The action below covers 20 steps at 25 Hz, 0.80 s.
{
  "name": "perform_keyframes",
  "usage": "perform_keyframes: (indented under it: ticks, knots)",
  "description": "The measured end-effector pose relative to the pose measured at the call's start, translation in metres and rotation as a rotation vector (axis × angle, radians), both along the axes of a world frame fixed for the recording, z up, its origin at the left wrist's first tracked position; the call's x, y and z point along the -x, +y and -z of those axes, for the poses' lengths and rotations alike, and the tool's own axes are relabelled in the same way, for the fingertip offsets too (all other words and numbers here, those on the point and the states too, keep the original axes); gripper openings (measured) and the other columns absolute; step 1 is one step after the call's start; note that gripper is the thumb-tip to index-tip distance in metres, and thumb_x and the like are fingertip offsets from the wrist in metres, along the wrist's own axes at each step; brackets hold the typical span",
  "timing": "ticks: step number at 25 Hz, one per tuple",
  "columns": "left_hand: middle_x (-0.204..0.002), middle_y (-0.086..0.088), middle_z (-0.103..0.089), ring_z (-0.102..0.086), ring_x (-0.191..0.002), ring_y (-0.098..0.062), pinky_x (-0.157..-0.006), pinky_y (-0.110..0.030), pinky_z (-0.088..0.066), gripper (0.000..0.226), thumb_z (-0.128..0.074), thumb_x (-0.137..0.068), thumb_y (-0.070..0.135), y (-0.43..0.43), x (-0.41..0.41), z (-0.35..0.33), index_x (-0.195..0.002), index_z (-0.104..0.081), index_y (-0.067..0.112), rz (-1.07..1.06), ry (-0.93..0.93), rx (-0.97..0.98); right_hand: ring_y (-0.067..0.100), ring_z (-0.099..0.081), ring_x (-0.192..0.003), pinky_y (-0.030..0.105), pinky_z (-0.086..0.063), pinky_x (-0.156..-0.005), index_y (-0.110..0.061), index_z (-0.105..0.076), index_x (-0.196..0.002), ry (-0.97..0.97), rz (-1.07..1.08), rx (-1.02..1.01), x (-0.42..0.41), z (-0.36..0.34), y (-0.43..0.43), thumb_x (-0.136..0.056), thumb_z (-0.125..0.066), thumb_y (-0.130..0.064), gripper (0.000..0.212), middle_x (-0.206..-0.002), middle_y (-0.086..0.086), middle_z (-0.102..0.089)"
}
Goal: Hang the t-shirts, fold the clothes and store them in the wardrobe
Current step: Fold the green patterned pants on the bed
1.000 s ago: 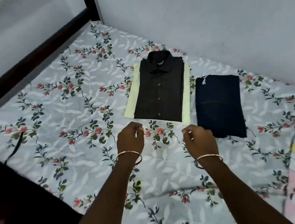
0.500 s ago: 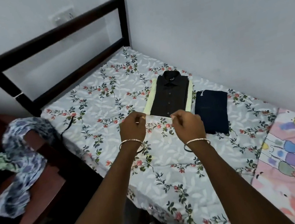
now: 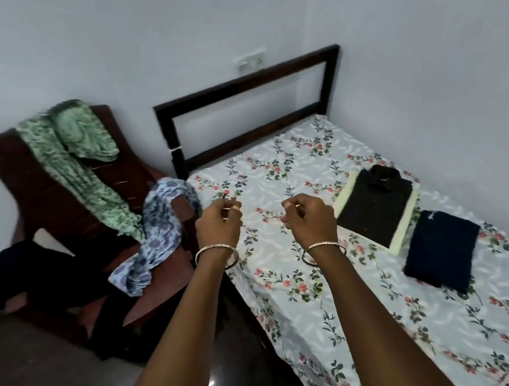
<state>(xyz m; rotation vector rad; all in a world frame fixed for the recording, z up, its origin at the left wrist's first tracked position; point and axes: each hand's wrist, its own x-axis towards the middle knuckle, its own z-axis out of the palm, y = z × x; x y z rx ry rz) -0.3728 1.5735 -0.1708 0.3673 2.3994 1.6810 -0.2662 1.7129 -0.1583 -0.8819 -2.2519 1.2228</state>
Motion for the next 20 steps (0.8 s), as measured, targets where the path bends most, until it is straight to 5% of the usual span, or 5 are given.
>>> perform_keyframes:
  ticks: [7,11,14,20]
  knots:
    - [-0.076,0.000,-0.072,-0.070,-0.071,-0.017,-0.076,-0.042,-0.059,0.016,-0.058,-0.088,0.019,-0.097,0.073,-0.007,-0.079,-0.069,0.028,-0.199,-0.028,0.058,0.024,-0.073,-0.079,0.041,-0.058,-0.076,-0.019,-0.073,-0.094,-0.035,-0.231,-0.078,0.099,-0.003,-0.095,-0.094,-0.057,-0.027,0.018,-0.079,0.004,-0.076]
    - [-0.075,0.004,-0.073,-0.071,-0.072,-0.019,-0.076,-0.043,-0.059,0.015,-0.054,-0.080,0.034,-0.153,0.137,-0.013,-0.077,-0.068,0.031,-0.226,-0.021,0.108,0.024,-0.072,-0.078,0.040,-0.057,-0.075,-0.020,-0.071,-0.089,-0.042,-0.299,-0.102,0.163,-0.006,-0.149,-0.091,-0.054,-0.035,0.022,-0.078,0.002,-0.076]
    - [-0.074,0.005,-0.072,-0.071,-0.071,-0.015,-0.074,-0.036,-0.059,0.014,-0.059,-0.090,0.020,-0.190,0.193,-0.022,-0.084,-0.071,0.025,-0.276,0.017,0.101,0.023,-0.072,-0.077,0.041,-0.058,-0.075,-0.021,-0.070,-0.089,-0.024,-0.322,-0.107,0.222,-0.005,-0.183,-0.087,-0.049,-0.042,0.030,-0.078,0.002,-0.075]
    - [-0.075,0.008,-0.073,-0.071,-0.070,-0.012,-0.075,-0.038,-0.060,0.020,-0.060,-0.090,0.020,-0.248,0.292,-0.028,-0.078,-0.069,0.032,-0.315,0.045,0.115,0.008,-0.072,-0.071,0.035,-0.059,-0.076,-0.024,-0.073,-0.089,0.047,-0.316,-0.065,0.320,-0.019,-0.221,-0.094,-0.059,-0.025,0.015,-0.071,-0.006,-0.075]
